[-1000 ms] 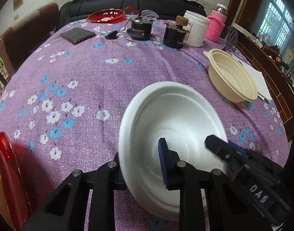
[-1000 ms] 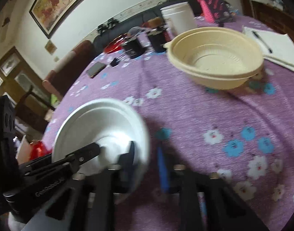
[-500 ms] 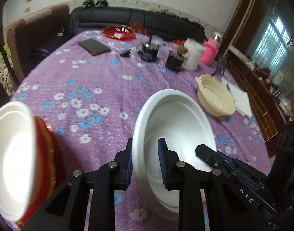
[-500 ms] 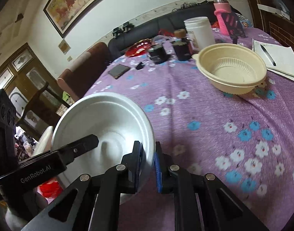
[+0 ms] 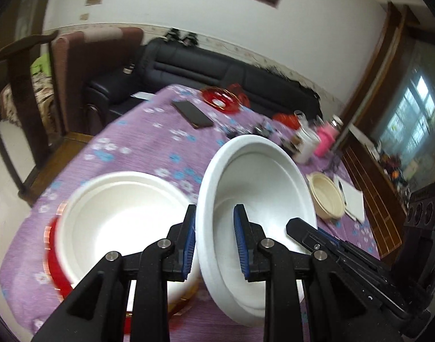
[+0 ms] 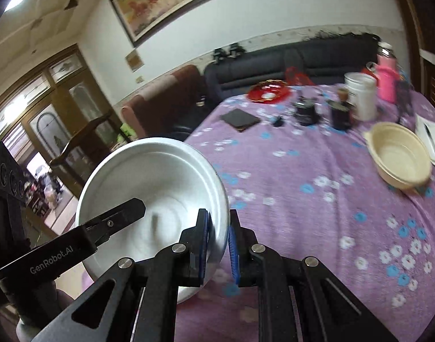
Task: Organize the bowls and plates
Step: 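Grip the white bowl with the left tool too and carry it toward the stack, then lower the white bowl with both tools into the bowl on the red plates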
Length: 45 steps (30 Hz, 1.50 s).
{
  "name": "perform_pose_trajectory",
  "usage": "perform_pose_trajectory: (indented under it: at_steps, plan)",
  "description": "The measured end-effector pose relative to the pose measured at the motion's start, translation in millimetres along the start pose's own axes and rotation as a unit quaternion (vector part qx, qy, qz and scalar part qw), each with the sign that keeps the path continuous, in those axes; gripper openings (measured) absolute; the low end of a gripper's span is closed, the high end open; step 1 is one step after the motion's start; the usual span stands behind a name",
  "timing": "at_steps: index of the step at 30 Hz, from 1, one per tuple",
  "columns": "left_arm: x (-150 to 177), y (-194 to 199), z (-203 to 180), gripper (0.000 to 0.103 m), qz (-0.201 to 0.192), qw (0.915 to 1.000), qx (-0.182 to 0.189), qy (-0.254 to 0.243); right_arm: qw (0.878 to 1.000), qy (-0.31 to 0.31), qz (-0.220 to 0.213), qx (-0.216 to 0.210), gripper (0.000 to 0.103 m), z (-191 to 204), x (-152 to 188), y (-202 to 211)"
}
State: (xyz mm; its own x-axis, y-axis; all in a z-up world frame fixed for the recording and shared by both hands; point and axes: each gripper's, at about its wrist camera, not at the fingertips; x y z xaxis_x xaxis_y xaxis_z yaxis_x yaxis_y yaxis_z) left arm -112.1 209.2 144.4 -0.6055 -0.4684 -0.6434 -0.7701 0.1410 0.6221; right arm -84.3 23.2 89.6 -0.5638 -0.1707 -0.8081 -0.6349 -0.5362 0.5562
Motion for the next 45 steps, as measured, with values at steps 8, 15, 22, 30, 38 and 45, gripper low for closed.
perform_pose_trajectory:
  at_steps: [8,15,22,30,38,45]
  plan:
    - [-20.4,5.0,62.7,0.024,-0.028,0.9974,-0.046,0.048,0.998,0.062,0.024,-0.02,0.015,64.7,-16.4,-46.1]
    - [-18.5,-12.4,87.6,0.024,-0.01,0.9952,-0.082,0.052,0.995,0.087,0.054,-0.009,0.015,79.9,-10.3,-76.3]
    - [-19.8,-15.7,100.5,0.035,-0.006,0.9946,-0.078,0.068,0.992,0.098,0.075,0.021,0.015,76.4,-5.6,-94.0]
    - [-22.5,3.6,101.5,0.053,-0.041,0.9928,-0.075,0.084,0.992,0.098,0.069,0.031,0.017,79.9,-5.5,-93.6]
    - [-24.7,13.5,97.4,0.07,-0.064,0.9904,-0.09,0.083,0.997,0.071,0.037,0.021,0.034,69.1,-8.1,-75.5]
    - [-19.5,11.5,78.4,0.081,-0.068,0.9897,-0.115,0.05,0.998,0.058,0.015,0.028,0.049,56.5,-6.8,-53.4]
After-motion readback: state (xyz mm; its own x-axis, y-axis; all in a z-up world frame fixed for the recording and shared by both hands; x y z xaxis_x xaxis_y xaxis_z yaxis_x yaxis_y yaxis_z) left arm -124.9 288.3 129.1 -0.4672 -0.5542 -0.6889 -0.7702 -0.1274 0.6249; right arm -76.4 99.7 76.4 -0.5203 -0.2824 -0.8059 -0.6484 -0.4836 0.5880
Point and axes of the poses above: each gripper's, at about its wrist camera, not at the fingertips, and y roughly against the way its jaws point, z to its left, x to its underside, and after that the axes turned 10 degrees about y, right-handed
